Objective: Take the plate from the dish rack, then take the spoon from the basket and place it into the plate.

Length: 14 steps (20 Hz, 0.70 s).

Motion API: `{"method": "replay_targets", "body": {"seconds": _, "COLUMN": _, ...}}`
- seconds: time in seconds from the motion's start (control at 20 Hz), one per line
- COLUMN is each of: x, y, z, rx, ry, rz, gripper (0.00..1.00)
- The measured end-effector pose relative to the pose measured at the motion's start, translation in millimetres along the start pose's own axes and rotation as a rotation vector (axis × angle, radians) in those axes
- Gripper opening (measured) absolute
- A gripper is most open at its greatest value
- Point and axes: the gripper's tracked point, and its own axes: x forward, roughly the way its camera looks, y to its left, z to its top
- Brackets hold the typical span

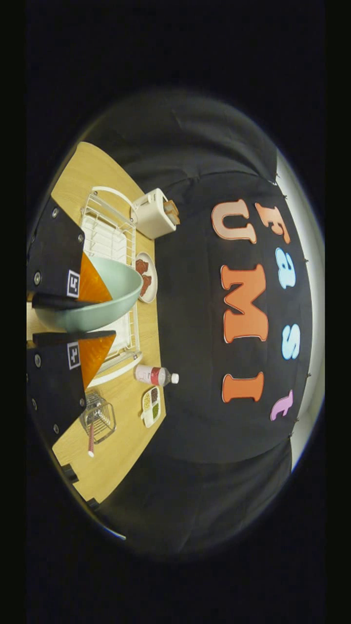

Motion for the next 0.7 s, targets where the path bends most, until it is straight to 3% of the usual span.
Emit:
{"method": "replay_targets", "body": {"seconds": 0.45, "x": -32.4, "y": -13.5, "z": -82.0, "rx": 0.179, "ry": 0.076, "rz": 0.110, "gripper": 0.19}}
{"method": "replay_targets", "body": {"seconds": 0.7, "x": -39.4, "y": -22.9, "z": -121.1, "rx": 0.243, "ry": 0.109, "rz": 0.128, "gripper": 0.18}}
